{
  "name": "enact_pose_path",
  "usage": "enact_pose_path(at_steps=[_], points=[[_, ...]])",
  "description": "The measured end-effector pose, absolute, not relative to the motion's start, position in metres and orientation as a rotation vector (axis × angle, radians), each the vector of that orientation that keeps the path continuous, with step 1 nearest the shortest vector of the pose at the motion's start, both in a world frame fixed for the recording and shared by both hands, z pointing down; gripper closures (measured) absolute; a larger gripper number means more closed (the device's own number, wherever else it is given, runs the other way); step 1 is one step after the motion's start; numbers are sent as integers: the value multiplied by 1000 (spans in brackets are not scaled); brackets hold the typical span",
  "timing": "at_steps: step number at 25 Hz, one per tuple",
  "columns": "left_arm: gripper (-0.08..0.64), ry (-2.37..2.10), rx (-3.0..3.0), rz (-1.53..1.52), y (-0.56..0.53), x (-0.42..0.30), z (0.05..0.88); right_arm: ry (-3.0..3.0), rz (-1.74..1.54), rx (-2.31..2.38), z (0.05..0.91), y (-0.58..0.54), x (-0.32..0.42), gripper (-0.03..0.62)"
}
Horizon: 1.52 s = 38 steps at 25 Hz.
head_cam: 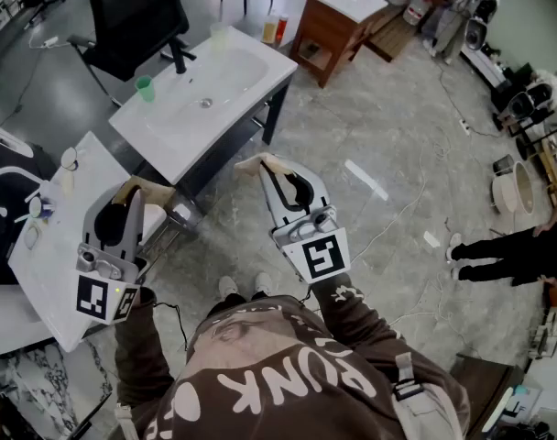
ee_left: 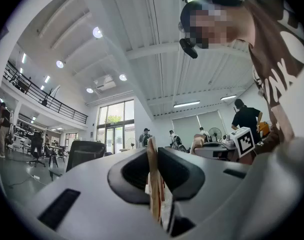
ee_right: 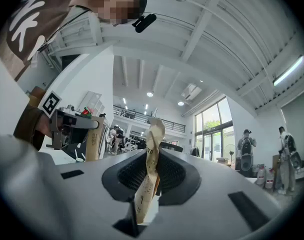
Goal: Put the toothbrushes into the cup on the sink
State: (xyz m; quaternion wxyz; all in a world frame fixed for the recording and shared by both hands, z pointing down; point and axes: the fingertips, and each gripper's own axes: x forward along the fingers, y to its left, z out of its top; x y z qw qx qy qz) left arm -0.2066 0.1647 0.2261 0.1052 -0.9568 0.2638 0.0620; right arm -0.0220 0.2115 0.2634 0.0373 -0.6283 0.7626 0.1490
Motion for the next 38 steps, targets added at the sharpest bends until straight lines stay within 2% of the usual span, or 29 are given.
enact_pose_path(at_steps=[19, 30, 38], points=[[514, 781, -2830, 210, 152, -218, 230, 2342, 462, -1908, 258, 201, -34, 535], [514, 764, -2861, 257, 125, -248, 241, 2365, 495, -1957, 260, 178, -63, 535], [514, 783, -2862, 236, 89, -247, 250, 2360, 477, -1953, 270, 141, -58, 535]])
